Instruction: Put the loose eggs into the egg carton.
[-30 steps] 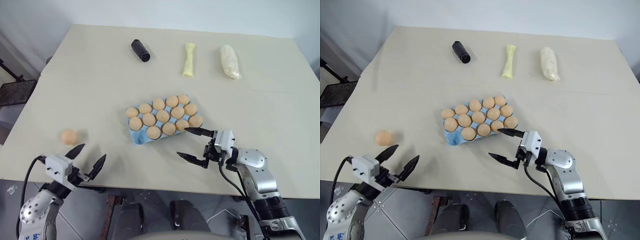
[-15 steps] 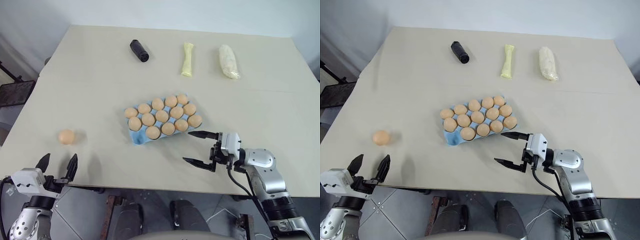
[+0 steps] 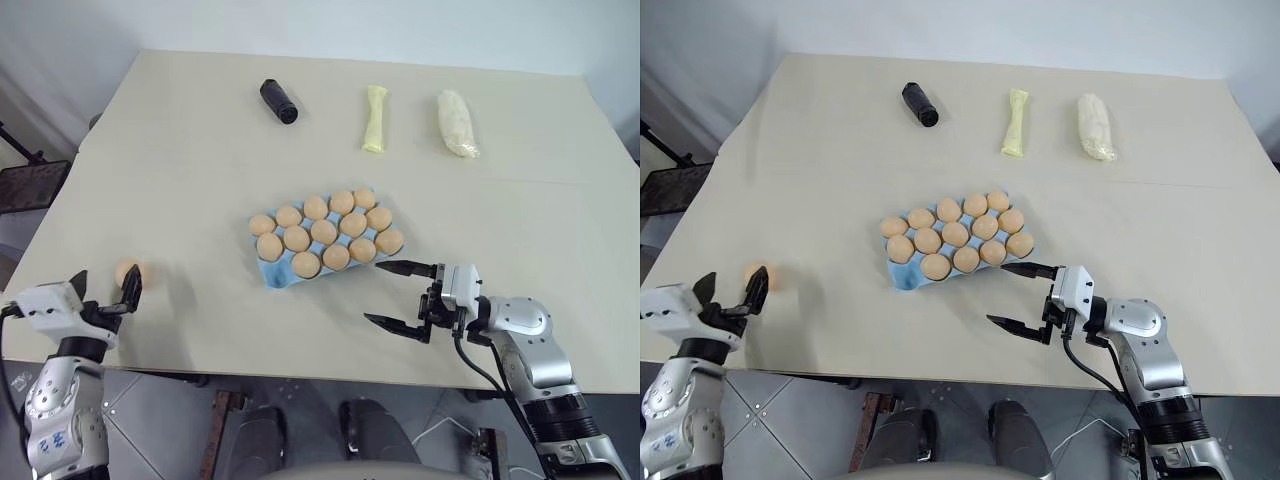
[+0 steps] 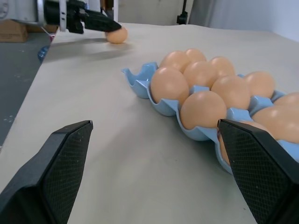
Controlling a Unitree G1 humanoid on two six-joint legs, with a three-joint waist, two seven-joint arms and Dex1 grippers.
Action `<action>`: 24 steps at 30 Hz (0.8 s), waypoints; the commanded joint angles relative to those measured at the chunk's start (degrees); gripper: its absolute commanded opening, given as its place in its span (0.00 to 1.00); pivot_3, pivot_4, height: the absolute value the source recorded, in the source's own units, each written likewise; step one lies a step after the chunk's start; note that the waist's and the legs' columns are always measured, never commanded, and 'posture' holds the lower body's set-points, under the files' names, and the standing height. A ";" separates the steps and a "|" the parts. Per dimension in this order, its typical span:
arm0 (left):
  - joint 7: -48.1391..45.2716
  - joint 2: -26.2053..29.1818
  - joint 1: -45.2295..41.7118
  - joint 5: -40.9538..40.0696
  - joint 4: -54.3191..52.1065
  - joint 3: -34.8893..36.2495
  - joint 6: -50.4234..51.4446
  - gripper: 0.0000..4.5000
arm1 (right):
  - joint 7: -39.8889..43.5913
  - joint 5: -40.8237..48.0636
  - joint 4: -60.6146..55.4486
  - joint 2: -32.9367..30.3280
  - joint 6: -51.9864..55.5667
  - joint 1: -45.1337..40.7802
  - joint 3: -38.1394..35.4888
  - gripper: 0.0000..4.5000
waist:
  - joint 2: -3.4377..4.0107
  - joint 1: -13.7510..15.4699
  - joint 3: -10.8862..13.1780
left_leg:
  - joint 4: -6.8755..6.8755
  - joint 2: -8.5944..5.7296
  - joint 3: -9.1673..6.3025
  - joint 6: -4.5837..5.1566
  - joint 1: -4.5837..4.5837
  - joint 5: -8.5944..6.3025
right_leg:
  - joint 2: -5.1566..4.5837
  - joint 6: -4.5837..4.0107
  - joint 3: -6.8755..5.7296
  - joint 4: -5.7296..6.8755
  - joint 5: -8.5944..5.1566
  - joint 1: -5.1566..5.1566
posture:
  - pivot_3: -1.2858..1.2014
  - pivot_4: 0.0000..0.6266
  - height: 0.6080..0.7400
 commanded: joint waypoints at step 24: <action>-27.13 7.95 -7.68 -0.73 -5.74 -16.40 -4.80 0.54 | -2.86 1.41 -5.75 -3.02 1.22 4.74 -4.30 1.00 | 0.03 0.92 0.01 | -0.02 -0.16 0.02 0.00 -0.02 0.00 | -0.66 -0.04 -1.14 -0.07 0.02 0.00 | 0.52 0.24 1.00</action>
